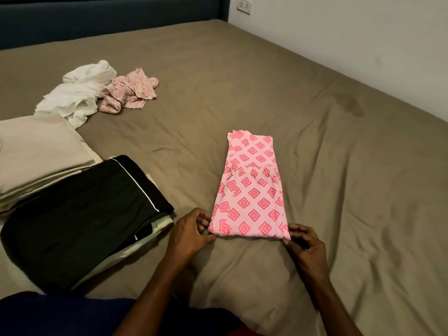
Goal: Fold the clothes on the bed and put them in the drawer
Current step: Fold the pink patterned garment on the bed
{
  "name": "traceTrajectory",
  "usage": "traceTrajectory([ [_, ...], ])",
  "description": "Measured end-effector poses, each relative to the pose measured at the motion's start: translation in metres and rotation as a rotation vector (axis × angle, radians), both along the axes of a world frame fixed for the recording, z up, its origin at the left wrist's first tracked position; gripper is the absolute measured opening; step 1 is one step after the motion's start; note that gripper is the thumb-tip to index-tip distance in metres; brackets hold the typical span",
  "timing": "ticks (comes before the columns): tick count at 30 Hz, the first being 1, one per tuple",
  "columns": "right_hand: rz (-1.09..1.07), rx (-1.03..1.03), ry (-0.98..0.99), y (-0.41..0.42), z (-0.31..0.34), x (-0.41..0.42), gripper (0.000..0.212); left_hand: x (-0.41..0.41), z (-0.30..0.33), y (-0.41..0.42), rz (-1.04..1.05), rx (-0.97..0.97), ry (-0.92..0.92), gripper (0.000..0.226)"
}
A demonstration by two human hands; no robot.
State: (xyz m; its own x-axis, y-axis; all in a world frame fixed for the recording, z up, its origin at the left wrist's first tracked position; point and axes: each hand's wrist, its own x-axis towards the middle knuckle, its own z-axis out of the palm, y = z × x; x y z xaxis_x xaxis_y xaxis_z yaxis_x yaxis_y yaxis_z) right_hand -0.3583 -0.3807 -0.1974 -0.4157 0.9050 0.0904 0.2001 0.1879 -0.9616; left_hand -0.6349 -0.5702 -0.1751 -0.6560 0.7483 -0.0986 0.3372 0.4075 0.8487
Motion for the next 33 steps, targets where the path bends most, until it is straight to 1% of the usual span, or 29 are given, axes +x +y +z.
traceTrajectory([
  [2, -0.002, 0.018, -0.026, 0.002, -0.003, -0.003, 0.035, 0.001, 0.001, -0.004, 0.054, -0.089, 0.085, 0.042],
  [5, 0.004, 0.016, -0.037, 0.006, -0.004, -0.003, 0.038, 0.003, -0.002, -0.004, 0.045, -0.127, 0.11, 0.041],
  [7, 0.013, 0.024, -0.043, 0.006, -0.005, -0.002, 0.034, 0.007, -0.001, -0.002, 0.046, -0.11, 0.116, 0.038],
  [9, 0.011, 0.029, -0.052, 0.006, -0.007, -0.002, 0.027, 0.011, 0.002, 0.0, 0.073, -0.064, 0.12, 0.04],
  [11, 0.007, 0.032, -0.047, 0.006, -0.008, -0.002, 0.025, 0.014, 0.004, 0.001, 0.085, -0.039, 0.103, 0.043],
  [16, 0.037, 0.025, -0.033, 0.006, -0.007, -0.005, 0.026, 0.015, -0.003, -0.002, 0.052, 0.043, -0.022, 0.039],
  [19, 0.029, 0.016, 0.002, 0.005, -0.004, -0.007, 0.028, 0.013, -0.001, -0.003, 0.056, 0.013, -0.007, 0.026],
  [21, 0.022, -0.005, 0.005, 0.006, -0.006, -0.006, 0.027, 0.004, -0.003, -0.005, 0.066, -0.007, -0.038, 0.02],
  [26, 0.005, -0.037, -0.023, 0.013, -0.014, -0.003, 0.023, -0.017, -0.002, -0.009, 0.024, -0.077, 0.012, 0.018],
  [31, 0.034, -0.077, 0.006, 0.013, -0.009, 0.0, 0.023, -0.019, -0.001, -0.008, 0.084, -0.077, -0.07, 0.018],
  [33, 0.038, -0.099, 0.02, 0.013, -0.005, 0.002, 0.022, -0.02, 0.0, -0.011, 0.076, -0.078, -0.071, 0.019],
])
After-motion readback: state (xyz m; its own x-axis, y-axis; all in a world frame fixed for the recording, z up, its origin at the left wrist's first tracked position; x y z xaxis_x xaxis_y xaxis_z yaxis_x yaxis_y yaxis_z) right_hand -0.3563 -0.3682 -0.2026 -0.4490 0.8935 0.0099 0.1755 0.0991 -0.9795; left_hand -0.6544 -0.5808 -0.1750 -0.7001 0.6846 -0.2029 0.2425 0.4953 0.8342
